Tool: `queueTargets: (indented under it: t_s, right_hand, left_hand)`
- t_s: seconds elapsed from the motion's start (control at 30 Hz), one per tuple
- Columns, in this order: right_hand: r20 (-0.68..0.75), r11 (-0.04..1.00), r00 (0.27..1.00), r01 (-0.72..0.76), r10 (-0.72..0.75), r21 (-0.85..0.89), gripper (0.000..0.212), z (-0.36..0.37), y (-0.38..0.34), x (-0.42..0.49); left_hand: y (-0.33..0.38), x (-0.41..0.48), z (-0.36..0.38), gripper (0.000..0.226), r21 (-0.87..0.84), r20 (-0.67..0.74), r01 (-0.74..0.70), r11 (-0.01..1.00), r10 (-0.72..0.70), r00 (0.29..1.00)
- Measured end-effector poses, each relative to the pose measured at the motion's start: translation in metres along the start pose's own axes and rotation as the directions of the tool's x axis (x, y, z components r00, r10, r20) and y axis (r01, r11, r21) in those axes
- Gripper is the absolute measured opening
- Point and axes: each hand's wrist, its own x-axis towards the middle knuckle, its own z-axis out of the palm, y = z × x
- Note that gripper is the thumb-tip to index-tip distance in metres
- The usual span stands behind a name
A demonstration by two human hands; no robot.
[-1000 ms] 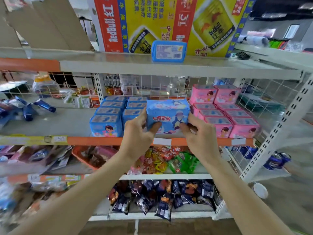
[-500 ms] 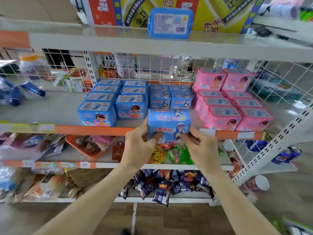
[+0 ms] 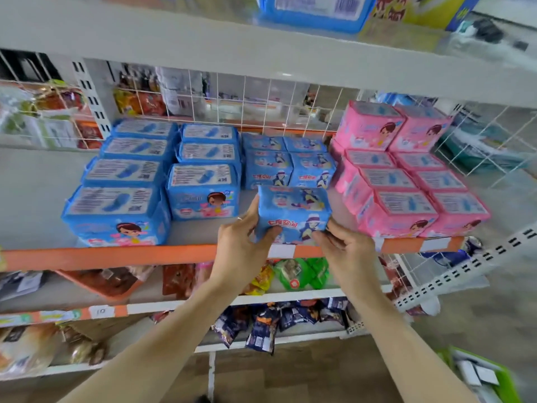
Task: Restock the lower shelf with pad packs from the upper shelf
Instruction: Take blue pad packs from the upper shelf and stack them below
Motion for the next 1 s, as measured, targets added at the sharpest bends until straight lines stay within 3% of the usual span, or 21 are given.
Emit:
queueTargets:
  t_s: [0.23, 0.43, 0.53, 0.63, 0.73, 0.87, 1.0]
  right_hand:
    - [-0.037, 0.991, 0.992, -0.121, 0.123, 0.059, 0.039, -0.004, 0.029, 0.027]
    - [-0.032, 0.991, 0.991, -0.13, 0.131, 0.043, 0.041, -0.017, 0.079, 0.066]
    - [-0.006, 0.997, 0.998, -0.055, 0.055, -0.051, 0.039, -0.021, 0.093, 0.082]
    - [-0.017, 0.999, 1.0, 0.006, -0.007, -0.045, 0.021, -0.025, 0.107, 0.092]
    - [-0.038, 1.0, 0.999, -0.001, 0.0, -0.014, 0.019, -0.025, 0.125, 0.103]
    - [-0.094, 0.999, 0.995, 0.034, -0.037, -0.025, 0.031, -0.017, 0.131, 0.11]
    - [-0.182, 0.998, 0.981, 0.062, -0.064, -0.017, 0.025, -0.005, 0.133, 0.109]
  left_hand:
    - [-0.014, 0.024, 0.028, 0.06, 0.037, 0.036, -0.053, 0.998, 0.052, 0.998]
    - [-0.028, 0.053, 0.069, 0.058, 0.088, 0.038, -0.029, 0.996, 0.025, 0.999]
    - [-0.037, 0.062, 0.093, 0.056, 0.149, -0.027, -0.071, 0.986, 0.076, 0.997]
    - [-0.042, 0.065, 0.113, 0.046, 0.137, -0.087, 0.008, 0.991, 0.004, 0.996]
    - [-0.045, 0.074, 0.125, 0.034, 0.12, -0.115, 0.064, 0.991, -0.05, 0.992]
    - [-0.051, 0.082, 0.133, 0.047, 0.116, -0.131, 0.058, 0.992, -0.043, 0.991]
    - [-0.06, 0.085, 0.134, 0.049, 0.114, -0.177, 0.089, 0.99, -0.068, 0.982]
